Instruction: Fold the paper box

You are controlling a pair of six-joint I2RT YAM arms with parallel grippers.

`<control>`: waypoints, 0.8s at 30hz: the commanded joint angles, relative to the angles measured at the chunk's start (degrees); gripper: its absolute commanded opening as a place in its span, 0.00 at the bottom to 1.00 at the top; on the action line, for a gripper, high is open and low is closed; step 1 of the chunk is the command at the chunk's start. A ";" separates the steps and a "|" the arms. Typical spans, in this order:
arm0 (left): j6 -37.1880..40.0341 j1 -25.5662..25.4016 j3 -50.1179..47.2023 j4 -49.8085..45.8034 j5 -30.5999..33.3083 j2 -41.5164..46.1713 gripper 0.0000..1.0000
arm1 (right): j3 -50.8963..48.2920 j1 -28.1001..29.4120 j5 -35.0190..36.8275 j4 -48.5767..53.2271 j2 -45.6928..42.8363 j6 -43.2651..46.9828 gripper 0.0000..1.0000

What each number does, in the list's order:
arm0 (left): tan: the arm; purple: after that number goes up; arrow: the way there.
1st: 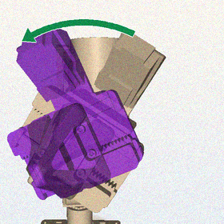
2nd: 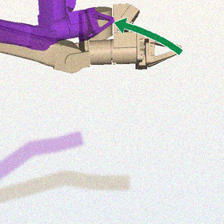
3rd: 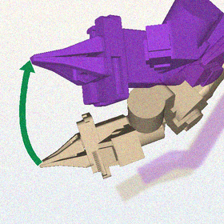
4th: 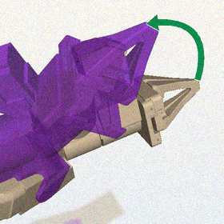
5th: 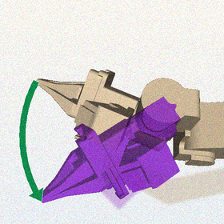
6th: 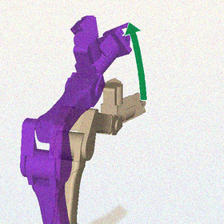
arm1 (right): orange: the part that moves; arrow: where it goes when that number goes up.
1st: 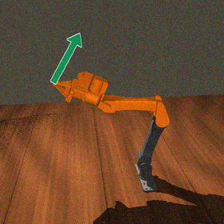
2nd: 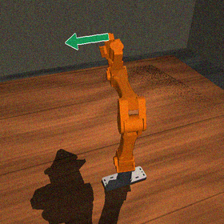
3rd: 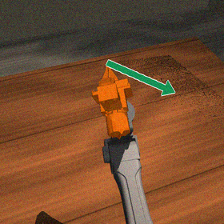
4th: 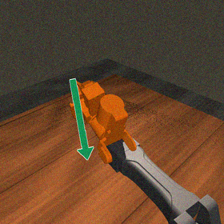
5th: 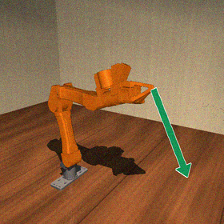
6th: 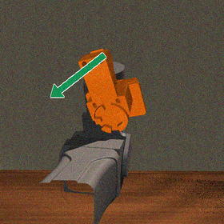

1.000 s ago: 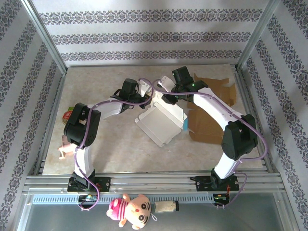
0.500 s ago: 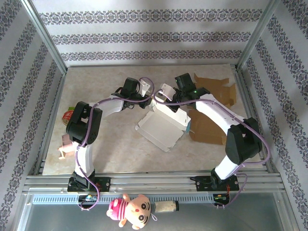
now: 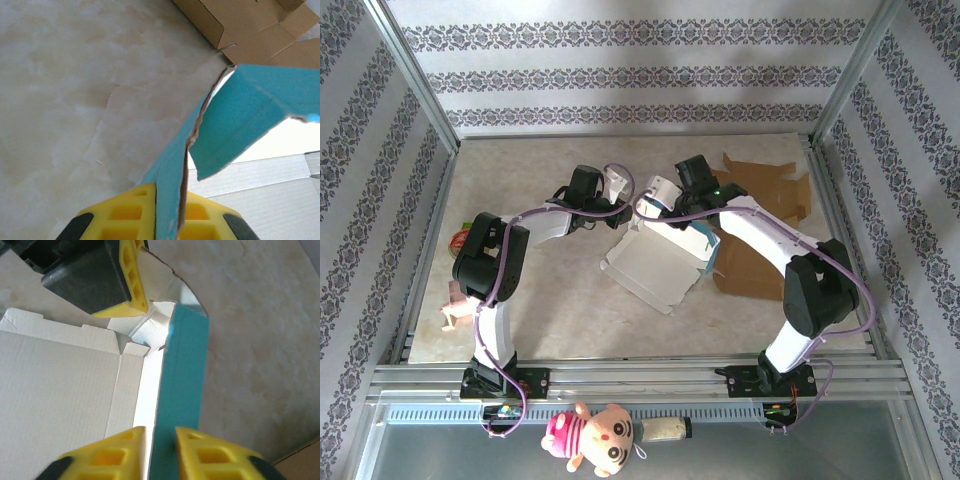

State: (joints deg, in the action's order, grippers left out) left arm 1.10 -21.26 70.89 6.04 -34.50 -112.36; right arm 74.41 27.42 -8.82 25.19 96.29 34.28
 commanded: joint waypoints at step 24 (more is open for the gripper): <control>4.64 -1.28 2.64 -3.08 -0.70 0.20 0.01 | 14.61 -16.59 -37.19 10.14 10.63 -47.18 0.56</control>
State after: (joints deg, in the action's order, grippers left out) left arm 4.38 -21.43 71.61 4.38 -34.48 -112.38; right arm 90.26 11.46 -40.38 32.69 106.17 -8.75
